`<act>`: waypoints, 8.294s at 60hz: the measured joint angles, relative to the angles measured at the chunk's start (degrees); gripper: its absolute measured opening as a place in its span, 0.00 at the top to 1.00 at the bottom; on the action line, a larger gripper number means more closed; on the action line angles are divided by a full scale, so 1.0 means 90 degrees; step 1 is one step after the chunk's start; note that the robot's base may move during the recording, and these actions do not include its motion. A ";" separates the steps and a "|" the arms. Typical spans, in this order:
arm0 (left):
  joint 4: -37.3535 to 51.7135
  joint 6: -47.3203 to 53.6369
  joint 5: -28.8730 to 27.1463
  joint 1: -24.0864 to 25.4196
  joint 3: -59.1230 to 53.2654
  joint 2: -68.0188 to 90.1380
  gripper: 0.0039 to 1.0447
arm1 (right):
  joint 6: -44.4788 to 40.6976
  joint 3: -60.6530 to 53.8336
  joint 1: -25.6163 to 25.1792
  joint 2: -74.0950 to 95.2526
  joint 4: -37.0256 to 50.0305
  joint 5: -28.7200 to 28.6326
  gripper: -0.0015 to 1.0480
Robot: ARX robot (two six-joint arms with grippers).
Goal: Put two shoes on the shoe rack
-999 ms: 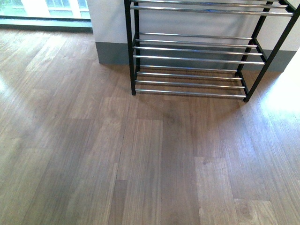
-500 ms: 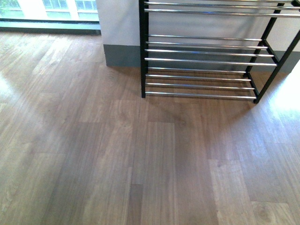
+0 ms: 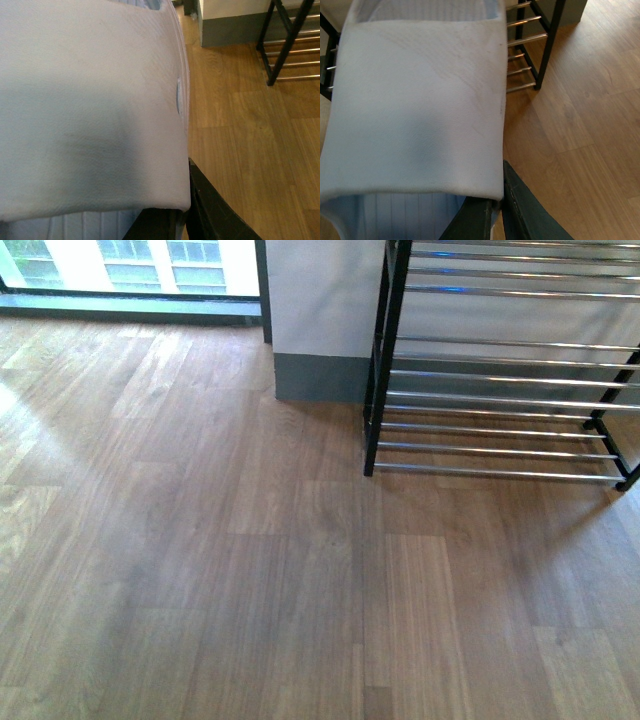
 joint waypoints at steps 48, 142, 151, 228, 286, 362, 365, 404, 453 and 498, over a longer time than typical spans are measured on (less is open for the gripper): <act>0.0000 0.0000 -0.0010 0.0012 0.0000 0.0000 0.98 | 0.0000 0.0005 0.0029 0.0000 0.0000 -0.0032 0.98; 0.0000 0.0002 -0.0002 0.0012 -0.0007 0.0000 0.98 | 0.0010 0.0005 0.0019 0.0000 0.0000 -0.0019 0.98; 0.0000 0.0000 -0.0002 0.0012 -0.0010 0.0000 0.98 | 0.0010 0.0002 0.0019 0.0000 0.0000 -0.0017 0.98; 0.0000 0.0000 -0.0005 0.0012 -0.0007 0.0000 0.98 | -0.0624 0.3181 0.0750 0.1770 -0.1715 -0.0923 0.98; 0.0000 0.0000 -0.0002 0.0012 -0.0007 0.0000 0.98 | -0.2035 0.8403 0.0238 0.5940 -0.4255 0.0554 0.98; 0.0000 0.0000 -0.0002 0.0012 -0.0007 0.0000 0.98 | -0.2001 0.6504 0.0056 0.4381 -0.2832 -0.0219 0.09; 0.0000 0.0000 -0.0002 0.0012 -0.0007 0.0000 0.98 | -0.1950 0.5996 0.0019 0.4019 -0.2584 -0.0408 0.09; 0.0000 0.0000 -0.0002 0.0012 -0.0007 0.0000 0.98 | 0.0270 0.0289 -0.1258 -0.0372 0.1622 -0.2113 0.09; 0.0000 0.0000 -0.0002 0.0012 -0.0007 0.0000 0.98 | -0.0685 -0.2203 0.0850 -0.3517 0.1418 -0.1685 0.98; 0.0000 0.0000 -0.0002 0.0012 -0.0007 0.0000 0.98 | -0.0695 -0.2424 0.2419 -0.7120 -0.1727 -0.0158 0.98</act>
